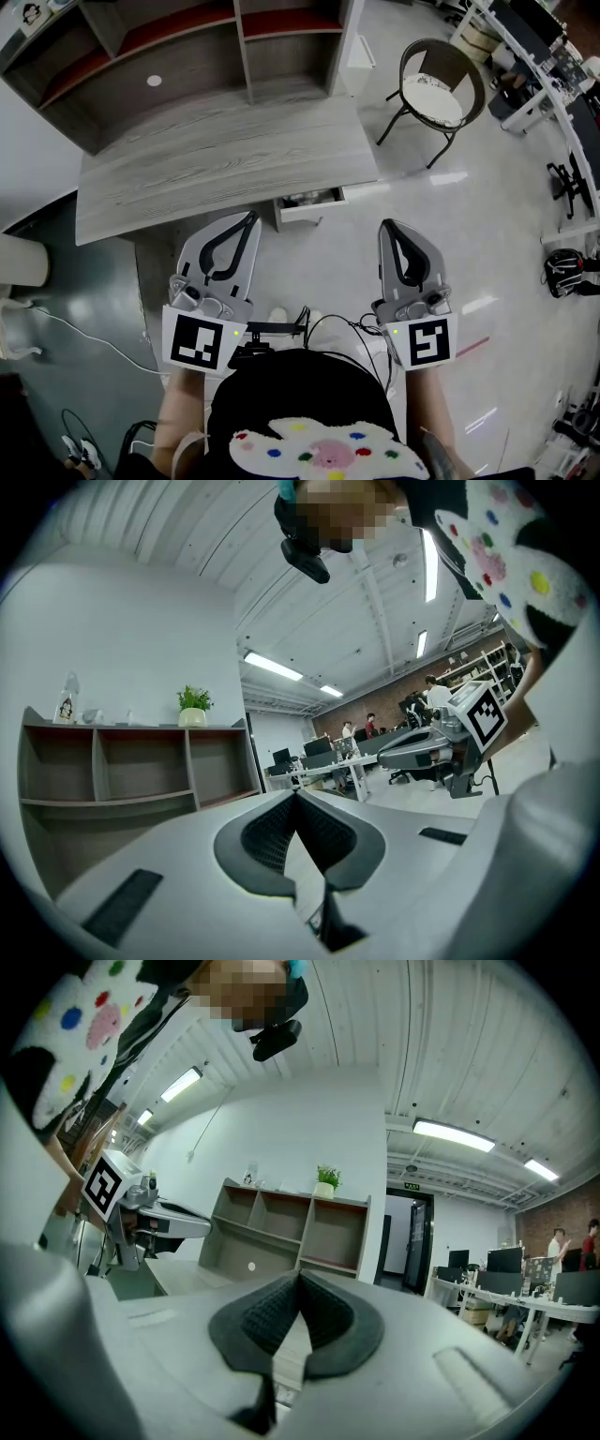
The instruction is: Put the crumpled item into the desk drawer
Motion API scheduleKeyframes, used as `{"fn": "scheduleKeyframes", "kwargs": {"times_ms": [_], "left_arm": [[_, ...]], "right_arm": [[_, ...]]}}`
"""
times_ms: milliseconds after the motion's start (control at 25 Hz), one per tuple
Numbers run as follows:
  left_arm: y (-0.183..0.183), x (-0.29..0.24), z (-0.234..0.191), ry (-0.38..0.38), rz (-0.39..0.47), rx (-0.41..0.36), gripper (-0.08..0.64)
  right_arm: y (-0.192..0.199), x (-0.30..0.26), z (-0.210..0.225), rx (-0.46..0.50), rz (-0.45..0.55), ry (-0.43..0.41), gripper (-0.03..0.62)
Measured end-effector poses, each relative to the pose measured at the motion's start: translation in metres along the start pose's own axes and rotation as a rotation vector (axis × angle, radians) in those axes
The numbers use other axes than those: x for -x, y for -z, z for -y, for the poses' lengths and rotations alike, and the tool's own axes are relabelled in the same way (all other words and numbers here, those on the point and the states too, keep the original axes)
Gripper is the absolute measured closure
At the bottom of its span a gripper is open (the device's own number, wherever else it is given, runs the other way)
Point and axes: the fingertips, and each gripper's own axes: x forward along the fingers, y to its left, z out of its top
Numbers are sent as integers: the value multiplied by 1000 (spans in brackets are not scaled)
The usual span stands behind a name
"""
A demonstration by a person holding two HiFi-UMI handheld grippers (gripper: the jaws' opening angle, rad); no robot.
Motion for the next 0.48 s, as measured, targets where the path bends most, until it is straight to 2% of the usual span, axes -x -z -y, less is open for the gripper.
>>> {"fn": "scheduleKeyframes", "kwargs": {"times_ms": [480], "left_arm": [[4, 1, 1, 4, -5, -8, 554]], "right_arm": [[3, -1, -8, 14, -10, -30, 583]]}}
